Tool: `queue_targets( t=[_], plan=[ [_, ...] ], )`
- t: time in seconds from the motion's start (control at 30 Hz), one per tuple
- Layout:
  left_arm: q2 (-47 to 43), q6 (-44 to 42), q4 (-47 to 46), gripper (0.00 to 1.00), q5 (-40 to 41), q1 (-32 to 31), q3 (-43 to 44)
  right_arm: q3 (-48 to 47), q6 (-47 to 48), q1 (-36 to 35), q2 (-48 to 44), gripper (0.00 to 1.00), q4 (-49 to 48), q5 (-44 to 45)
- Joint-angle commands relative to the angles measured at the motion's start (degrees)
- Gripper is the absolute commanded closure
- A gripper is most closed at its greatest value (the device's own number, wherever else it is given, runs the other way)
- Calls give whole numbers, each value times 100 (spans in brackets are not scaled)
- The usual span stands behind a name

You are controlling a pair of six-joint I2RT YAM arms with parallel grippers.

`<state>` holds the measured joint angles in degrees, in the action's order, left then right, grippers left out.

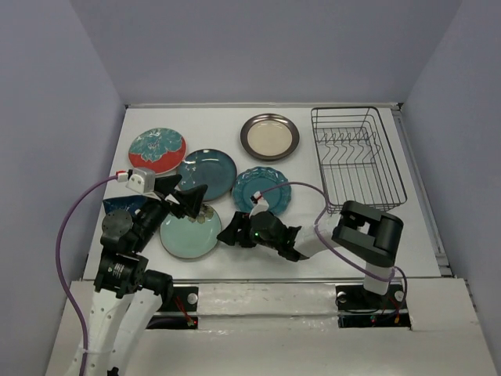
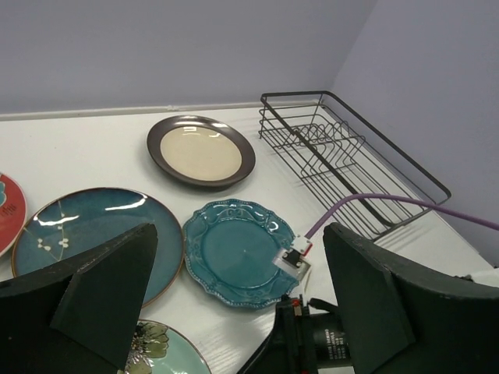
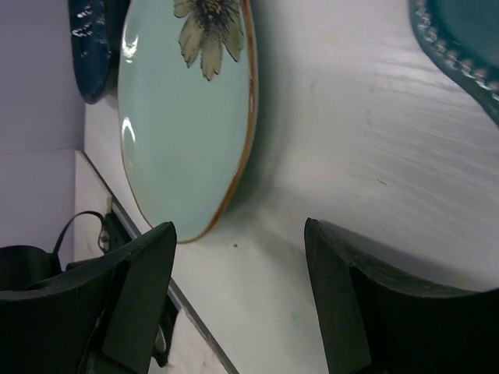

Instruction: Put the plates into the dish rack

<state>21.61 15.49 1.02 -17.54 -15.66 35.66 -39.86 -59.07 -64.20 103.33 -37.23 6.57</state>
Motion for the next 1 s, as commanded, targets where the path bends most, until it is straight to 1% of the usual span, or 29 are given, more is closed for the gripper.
queue_targets(
  t=[0.0, 0.1, 0.17, 0.2, 0.33, 0.43, 0.5, 0.6, 0.63, 0.67, 0.73, 0.77, 0.8, 0.87, 0.9, 0.93, 0.97],
  plan=[
    [45, -46, -163, 1, -144, 28, 213, -382, -254, -48, 714, 27, -671, -217],
    [81, -37, -181, 1, -197, 37, 222, -742, -377, -48, 1161, 27, -811, -375],
    [89, -37, -181, 1, -206, 28, 222, -830, -482, -48, 1303, 28, -882, -349],
    [81, -46, -181, 1, -197, 28, 222, -900, -526, -48, 1373, 29, -873, -262],
    [37, -46, -172, 1, -171, 28, 231, -971, -746, -48, 1383, 36, -558, 203],
    [19, -46, -172, 1, -162, 45, 240, -1059, -913, -48, 1357, 48, -67, 468],
    [10, -46, -172, 1, -171, 37, 231, -1156, -957, -48, 1409, 52, 102, 521],
    [-16, -46, -172, 1, -171, 46, 231, -1191, -992, -48, 1523, 62, 304, 556],
    [-25, -46, -172, 1, -171, 46, 231, -1148, -1010, -48, 1524, 66, 304, 565],
    [-51, -37, -172, 1, -162, 37, 231, -1112, -1019, -48, 1524, 74, 322, 582],
    [-69, -37, -172, 1, -162, 46, 231, -1007, -984, -48, 1445, 82, 339, 644],
    [-86, -37, -172, 1, -162, 54, 231, -980, -932, -48, 1392, 91, 340, 670],
    [-95, -37, -172, 1, -162, 63, 231, -919, -801, -48, 1261, 93, 348, 679],
    [-104, -28, -172, 1, -162, 54, 222, -788, -720, -48, 1050, 93, 366, 723],
    [-113, -37, -172, 1, -162, 63, 231, -700, -607, -48, 762, 93, 366, 784],
    [-121, -37, -163, 1, -162, 54, 222, -612, -536, -48, 759, 93, 366, 828],
    [-139, -37, -163, 1, -162, 54, 222, -411, -449, -48, 376, 93, 401, 898]
  ],
)
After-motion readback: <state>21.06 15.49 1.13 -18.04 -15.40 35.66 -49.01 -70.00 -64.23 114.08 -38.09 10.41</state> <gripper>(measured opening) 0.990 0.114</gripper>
